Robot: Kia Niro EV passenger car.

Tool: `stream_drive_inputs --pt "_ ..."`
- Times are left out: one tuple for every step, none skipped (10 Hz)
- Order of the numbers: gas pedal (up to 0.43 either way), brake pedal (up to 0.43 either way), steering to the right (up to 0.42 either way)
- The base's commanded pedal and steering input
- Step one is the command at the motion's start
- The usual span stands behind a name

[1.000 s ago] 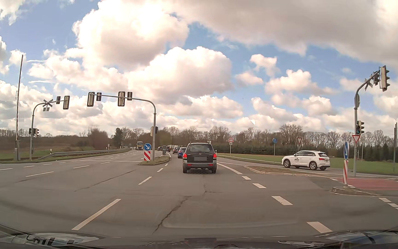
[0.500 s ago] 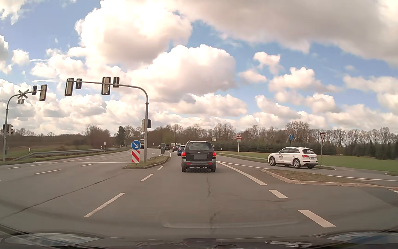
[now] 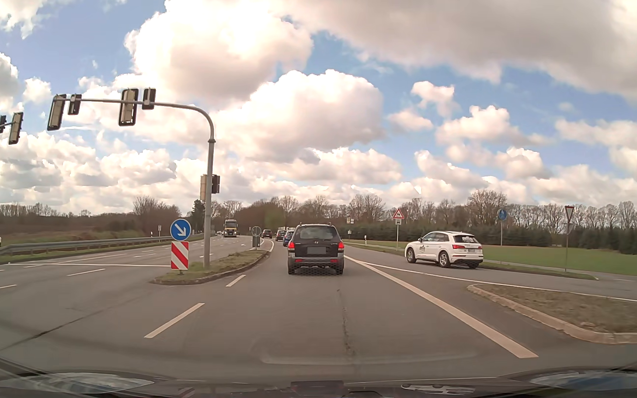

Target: Follow the waypoints while adhering to traffic rules and regulations

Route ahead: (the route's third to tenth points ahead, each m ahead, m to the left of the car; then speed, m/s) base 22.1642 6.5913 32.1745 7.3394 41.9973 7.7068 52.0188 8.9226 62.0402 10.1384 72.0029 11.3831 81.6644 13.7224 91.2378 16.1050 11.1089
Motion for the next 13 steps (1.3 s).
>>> stream_drive_inputs --pt "0.197 0.000 -0.012" --pt "0.177 0.000 -0.012" --pt "0.177 0.000 -0.012" --pt "0.169 0.000 -0.012" --pt "0.169 0.000 -0.012" --pt "0.157 0.000 -0.012" --pt "0.157 0.000 -0.012" --pt "0.130 0.000 -0.012" --pt "0.087 0.000 -0.012" --pt "0.047 0.000 -0.012" --pt "0.039 0.000 -0.012" --pt "0.039 0.000 -0.012" --pt "0.039 0.000 -0.012"
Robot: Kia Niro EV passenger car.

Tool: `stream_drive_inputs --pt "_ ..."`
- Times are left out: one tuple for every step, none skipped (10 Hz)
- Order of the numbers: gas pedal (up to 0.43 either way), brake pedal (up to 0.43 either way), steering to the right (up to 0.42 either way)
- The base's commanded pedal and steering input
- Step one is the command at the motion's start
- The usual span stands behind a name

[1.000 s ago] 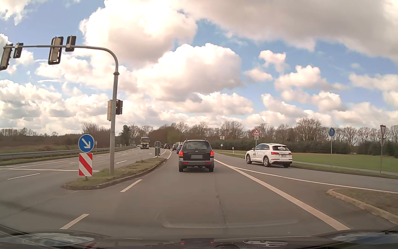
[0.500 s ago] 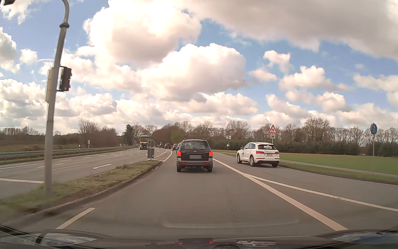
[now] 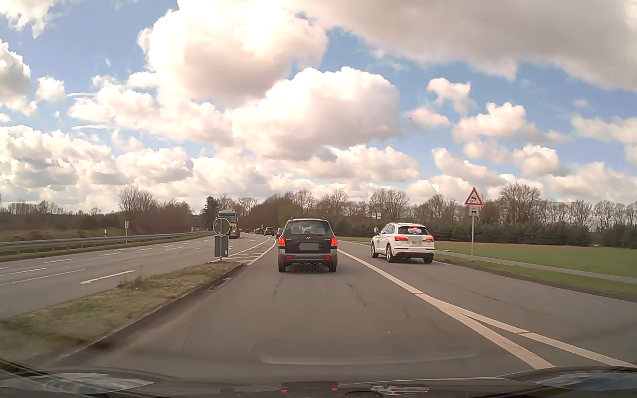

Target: Follow the waypoints while adhering to traffic rules and regulations

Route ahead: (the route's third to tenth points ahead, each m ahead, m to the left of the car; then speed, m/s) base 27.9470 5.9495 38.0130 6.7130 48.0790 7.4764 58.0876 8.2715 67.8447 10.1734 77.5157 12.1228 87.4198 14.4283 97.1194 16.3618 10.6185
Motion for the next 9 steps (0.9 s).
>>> stream_drive_inputs --pt "0.039 0.000 -0.012" --pt "0.039 0.000 -0.011" --pt "0.039 0.000 -0.010" --pt "0.039 0.000 -0.009" --pt "0.047 0.000 -0.010" --pt "0.047 0.000 -0.009" --pt "0.047 0.000 -0.010" --pt "0.059 0.000 -0.009" --pt "0.087 0.000 -0.010"
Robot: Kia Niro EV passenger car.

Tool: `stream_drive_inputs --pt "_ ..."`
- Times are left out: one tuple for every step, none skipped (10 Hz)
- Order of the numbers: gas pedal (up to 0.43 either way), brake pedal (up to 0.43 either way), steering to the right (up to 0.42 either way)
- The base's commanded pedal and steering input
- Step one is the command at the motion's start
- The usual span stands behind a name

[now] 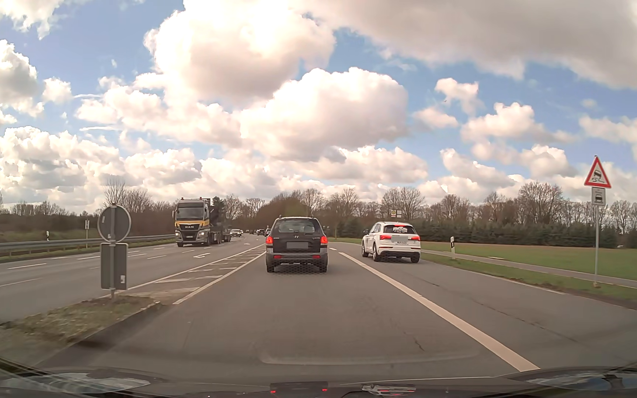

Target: Follow the waypoints while adhering to traffic rules and regulations

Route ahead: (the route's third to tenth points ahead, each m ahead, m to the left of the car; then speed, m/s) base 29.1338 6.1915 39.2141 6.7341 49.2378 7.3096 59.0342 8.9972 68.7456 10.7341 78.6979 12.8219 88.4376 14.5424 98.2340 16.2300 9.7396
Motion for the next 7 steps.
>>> stream_drive_inputs --pt "0.118 0.000 -0.012" --pt "0.118 0.000 -0.012" --pt "0.118 0.000 -0.015" --pt "0.118 0.000 -0.018" --pt "0.118 0.000 -0.018" --pt "0.118 0.000 -0.018" --pt "0.110 0.000 -0.018"
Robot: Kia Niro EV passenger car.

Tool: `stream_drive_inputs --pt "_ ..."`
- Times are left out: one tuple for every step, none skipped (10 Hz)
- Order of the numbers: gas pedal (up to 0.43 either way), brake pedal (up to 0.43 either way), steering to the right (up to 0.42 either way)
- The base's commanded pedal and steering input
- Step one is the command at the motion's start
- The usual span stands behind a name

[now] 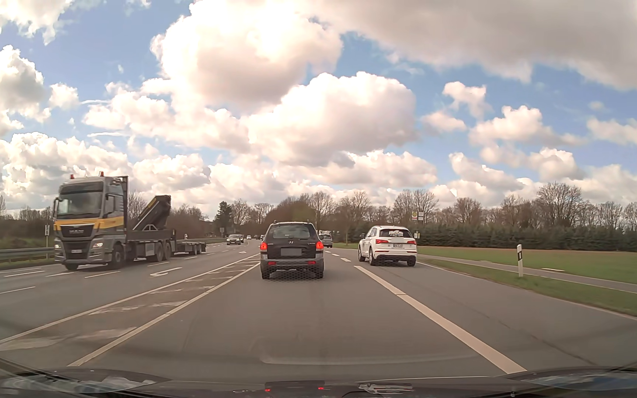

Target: Follow the waypoints while adhering to traffic rules and regulations

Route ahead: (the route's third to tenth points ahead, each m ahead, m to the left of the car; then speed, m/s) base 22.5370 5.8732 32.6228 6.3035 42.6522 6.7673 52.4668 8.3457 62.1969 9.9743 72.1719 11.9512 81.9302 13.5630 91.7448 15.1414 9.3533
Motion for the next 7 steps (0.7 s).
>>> stream_drive_inputs --pt "0.087 0.000 -0.018" --pt "0.079 0.000 -0.018" --pt "0.079 0.000 -0.018" --pt "0.059 0.000 -0.018" --pt "0.059 0.000 -0.018" --pt "0.047 0.000 -0.018" --pt "0.047 0.000 -0.018"
